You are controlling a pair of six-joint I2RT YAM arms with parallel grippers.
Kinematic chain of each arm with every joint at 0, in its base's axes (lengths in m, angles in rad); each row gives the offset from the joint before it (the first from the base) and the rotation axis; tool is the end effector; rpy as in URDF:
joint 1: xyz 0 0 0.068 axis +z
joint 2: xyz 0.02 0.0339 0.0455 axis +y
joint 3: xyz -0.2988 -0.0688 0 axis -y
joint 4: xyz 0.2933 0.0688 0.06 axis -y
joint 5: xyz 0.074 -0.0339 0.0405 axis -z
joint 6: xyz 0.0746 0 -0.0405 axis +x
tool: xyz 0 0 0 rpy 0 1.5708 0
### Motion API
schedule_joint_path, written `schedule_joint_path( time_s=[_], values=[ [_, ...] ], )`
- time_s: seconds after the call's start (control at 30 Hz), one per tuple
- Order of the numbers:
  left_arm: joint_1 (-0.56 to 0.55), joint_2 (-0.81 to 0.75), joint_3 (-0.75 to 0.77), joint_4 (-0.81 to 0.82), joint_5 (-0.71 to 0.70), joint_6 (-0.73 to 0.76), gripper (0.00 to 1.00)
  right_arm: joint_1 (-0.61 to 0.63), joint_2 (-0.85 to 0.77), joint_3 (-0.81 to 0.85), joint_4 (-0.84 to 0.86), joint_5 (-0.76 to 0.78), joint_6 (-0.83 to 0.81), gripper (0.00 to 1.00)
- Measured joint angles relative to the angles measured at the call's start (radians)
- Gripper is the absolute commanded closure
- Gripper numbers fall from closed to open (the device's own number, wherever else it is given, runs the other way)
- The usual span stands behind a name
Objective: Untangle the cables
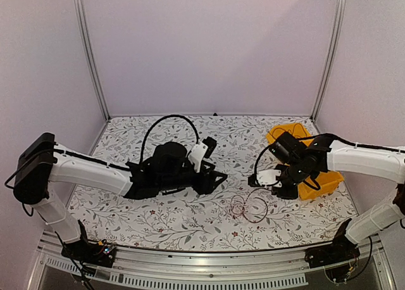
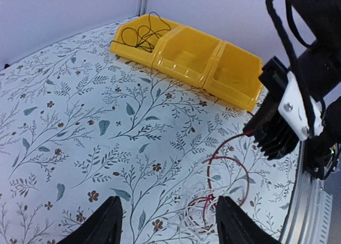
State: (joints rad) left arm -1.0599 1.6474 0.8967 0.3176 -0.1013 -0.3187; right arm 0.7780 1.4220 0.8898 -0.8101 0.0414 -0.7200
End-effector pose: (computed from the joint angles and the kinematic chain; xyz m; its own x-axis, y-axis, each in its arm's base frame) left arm 0.2182 -0.3738 0.1930 -0.4527 0.1702 -0.8753 0.7172 0.6527 -0.2441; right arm 0.2105 0.2031 0.1672 -0.0636 -0.9876 -0.1437 -0.9797 0.0892 -0.1797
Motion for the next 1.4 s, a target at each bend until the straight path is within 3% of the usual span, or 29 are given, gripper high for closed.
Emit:
schedule_joint_path(
  time_s=[0.17,0.3,0.47,0.67,0.8,0.9,1.03,1.17,1.4],
  values=[
    [-0.005,-0.007,-0.093,0.268,0.165,0.097,0.36,-0.001,-0.140,0.211,-0.025,-0.003,-0.089,1.00],
    [-0.005,0.050,-0.094,0.460,0.245,0.128,0.36,-0.004,-0.143,0.349,-0.045,-0.032,-0.135,1.00],
    [-0.007,0.229,0.021,0.642,0.288,0.116,0.54,-0.006,-0.084,0.428,-0.081,-0.074,-0.161,1.00],
    [0.000,0.397,0.086,0.733,0.290,0.071,0.75,-0.065,-0.046,0.656,-0.133,-0.195,-0.159,1.00],
    [0.022,0.471,0.086,0.761,0.290,0.032,0.75,-0.167,-0.047,0.906,-0.131,-0.315,-0.145,1.00],
    [0.046,0.500,0.085,0.769,0.293,0.003,0.75,-0.213,-0.061,1.005,-0.114,-0.374,-0.129,1.00],
    [0.063,0.497,0.057,0.802,0.293,-0.024,0.74,-0.261,-0.080,0.994,-0.077,-0.409,-0.102,1.00],
    [0.064,0.449,-0.016,0.808,0.297,-0.037,0.54,-0.372,-0.079,0.885,-0.039,-0.420,-0.079,1.00],
    [0.063,0.233,-0.071,0.730,0.281,-0.023,0.45,-0.617,-0.071,0.630,-0.011,-0.449,-0.103,1.00]
  ],
)
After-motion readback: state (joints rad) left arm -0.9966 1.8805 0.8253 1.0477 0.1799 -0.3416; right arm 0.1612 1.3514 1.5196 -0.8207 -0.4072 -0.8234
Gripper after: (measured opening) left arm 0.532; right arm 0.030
